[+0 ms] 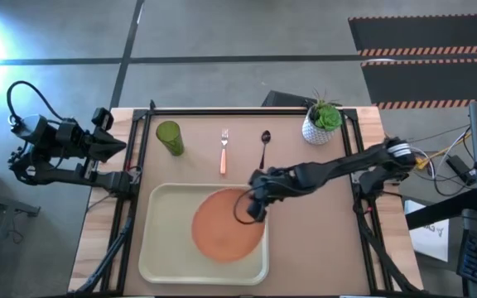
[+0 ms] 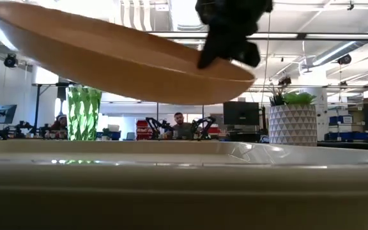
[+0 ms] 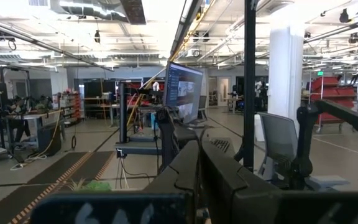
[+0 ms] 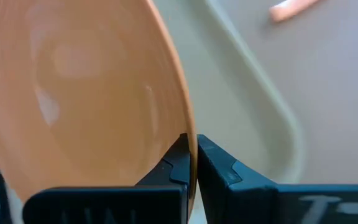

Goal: Pick and place plate/cup/fork/spoon on tray
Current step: Put the orange plate on the right side of the gray tray

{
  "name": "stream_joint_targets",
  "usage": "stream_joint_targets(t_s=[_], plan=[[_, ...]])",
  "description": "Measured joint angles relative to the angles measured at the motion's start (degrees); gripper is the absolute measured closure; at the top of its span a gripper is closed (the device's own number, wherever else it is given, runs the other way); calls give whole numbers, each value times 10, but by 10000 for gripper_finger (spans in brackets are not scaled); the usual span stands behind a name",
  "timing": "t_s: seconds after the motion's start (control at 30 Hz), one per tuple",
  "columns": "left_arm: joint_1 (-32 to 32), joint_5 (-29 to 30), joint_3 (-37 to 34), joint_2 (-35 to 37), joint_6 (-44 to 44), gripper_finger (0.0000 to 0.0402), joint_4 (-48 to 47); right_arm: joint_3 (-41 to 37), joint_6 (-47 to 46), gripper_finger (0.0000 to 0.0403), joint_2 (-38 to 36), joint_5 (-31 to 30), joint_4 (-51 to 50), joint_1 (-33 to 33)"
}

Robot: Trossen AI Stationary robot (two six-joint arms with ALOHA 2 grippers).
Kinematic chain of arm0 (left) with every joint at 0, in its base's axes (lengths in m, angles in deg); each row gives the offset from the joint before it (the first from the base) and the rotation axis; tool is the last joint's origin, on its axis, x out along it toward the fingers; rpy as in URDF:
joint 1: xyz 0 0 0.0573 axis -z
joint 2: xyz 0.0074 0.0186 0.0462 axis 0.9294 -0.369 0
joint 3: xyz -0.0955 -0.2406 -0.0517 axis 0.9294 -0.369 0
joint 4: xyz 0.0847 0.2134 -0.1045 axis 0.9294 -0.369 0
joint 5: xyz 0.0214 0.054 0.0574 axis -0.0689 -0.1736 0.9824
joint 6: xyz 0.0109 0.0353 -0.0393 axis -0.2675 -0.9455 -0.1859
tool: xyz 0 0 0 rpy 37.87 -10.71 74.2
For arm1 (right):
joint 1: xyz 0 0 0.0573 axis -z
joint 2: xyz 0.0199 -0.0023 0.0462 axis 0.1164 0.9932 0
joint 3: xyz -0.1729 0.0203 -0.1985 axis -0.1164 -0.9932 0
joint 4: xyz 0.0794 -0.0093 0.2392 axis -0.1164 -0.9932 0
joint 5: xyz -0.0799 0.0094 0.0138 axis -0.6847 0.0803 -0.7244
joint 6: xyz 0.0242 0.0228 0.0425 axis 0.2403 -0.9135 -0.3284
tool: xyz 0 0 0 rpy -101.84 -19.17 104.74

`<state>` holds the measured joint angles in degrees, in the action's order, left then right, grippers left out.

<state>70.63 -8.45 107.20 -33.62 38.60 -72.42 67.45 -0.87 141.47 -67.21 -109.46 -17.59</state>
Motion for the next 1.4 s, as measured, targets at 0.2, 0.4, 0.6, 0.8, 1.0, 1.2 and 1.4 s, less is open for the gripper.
stream_joint_targets(t_s=[0.2,0.4,0.6,0.8,1.0,1.2,1.4], plan=[[0,0,0,0,0,402,-1,49,-3,395,85,45,-4,2],[0,0,0,0,0,402,-2,94,6,395,152,59,-1,1],[0,0,0,1,0,402,-3,132,21,394,197,64,-1,8],[0,0,0,1,1,402,-8,155,34,394,241,84,0,11],[0,0,0,1,1,402,-32,155,46,394,251,96,-2,15],[0,0,0,1,1,402,-30,161,71,387,237,86,-4,19],[0,0,2,1,1,402,-29,162,80,356,236,86,-6,21]])
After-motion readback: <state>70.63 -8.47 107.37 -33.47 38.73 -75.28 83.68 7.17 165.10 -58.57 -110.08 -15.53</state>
